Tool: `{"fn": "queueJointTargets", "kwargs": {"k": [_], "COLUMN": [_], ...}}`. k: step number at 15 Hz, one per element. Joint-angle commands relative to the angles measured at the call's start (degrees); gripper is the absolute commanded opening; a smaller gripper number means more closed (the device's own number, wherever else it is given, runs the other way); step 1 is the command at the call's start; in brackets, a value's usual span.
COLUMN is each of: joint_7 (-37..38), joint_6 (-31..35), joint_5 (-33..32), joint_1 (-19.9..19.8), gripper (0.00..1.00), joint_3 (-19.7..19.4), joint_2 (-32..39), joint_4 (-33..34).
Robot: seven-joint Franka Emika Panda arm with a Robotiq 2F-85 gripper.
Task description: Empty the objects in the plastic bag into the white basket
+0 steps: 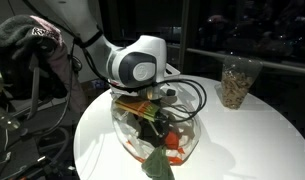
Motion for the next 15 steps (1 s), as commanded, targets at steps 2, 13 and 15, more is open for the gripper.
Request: {"fn": "queueJointTargets", "kwargs": {"k": [2, 13, 15], "joint_7": [-0.54, 8.34, 11.75], "joint_6": [0.52, -0.43, -0.55], "joint_5": [-0.8, -7.72, -11.19], "joint_1": [-0.21, 3.31, 4.41], "gripper": [0.59, 0.0, 0.02], "joint_3": [0.29, -3.64, -4.83], "joint_2": [1.9, -5.54, -8.72], "joint_4": [2.2, -1.02, -2.24]}}
